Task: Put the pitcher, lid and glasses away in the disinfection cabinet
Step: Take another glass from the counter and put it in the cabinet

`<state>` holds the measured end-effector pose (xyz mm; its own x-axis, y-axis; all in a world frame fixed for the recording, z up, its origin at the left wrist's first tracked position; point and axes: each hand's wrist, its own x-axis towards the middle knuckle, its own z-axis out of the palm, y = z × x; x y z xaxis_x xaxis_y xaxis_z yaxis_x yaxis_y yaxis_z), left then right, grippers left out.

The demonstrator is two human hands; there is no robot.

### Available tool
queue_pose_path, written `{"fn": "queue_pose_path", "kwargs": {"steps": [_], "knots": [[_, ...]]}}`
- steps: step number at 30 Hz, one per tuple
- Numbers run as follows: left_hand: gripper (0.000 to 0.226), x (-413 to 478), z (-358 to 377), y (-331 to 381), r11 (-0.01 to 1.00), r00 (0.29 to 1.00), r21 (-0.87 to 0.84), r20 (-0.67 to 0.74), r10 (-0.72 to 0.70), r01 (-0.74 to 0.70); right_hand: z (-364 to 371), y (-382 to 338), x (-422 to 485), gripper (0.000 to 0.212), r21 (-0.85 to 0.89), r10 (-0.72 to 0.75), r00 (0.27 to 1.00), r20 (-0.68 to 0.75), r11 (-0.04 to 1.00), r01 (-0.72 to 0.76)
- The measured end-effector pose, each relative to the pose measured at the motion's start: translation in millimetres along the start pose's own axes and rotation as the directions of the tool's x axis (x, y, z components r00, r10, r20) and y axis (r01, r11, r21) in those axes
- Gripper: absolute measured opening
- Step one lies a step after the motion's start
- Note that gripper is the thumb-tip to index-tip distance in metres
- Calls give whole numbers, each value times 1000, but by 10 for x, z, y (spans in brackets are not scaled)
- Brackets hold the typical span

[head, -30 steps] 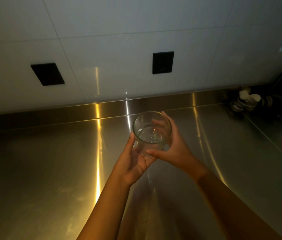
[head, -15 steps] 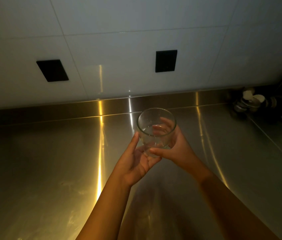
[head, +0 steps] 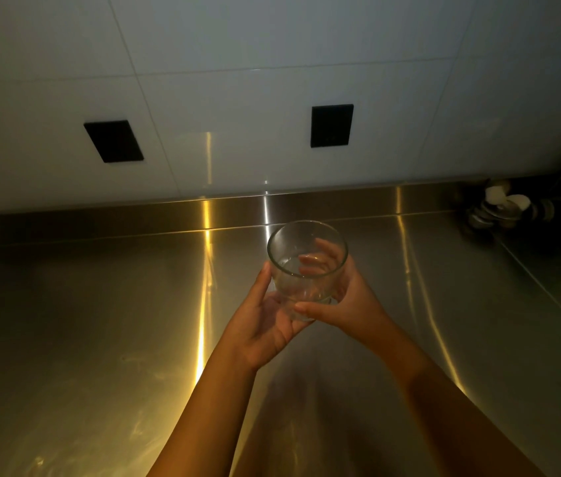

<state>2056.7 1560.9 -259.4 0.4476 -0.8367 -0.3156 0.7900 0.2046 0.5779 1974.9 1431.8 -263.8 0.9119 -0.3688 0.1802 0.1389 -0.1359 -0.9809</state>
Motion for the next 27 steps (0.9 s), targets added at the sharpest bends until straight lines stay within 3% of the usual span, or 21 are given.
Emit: {"fn": "queue_pose_path", "kwargs": {"steps": [14,27], "knots": [[63,-380,-2,-134,988,972,-51,-197,132,-145,82,-39,9,91,26,15,968,249,999,-22],[57,-1577,-414,-55,915,852,-121,-428,302,-385,1179,-351,-133,87,9,-12,806,592,1000,8]]}}
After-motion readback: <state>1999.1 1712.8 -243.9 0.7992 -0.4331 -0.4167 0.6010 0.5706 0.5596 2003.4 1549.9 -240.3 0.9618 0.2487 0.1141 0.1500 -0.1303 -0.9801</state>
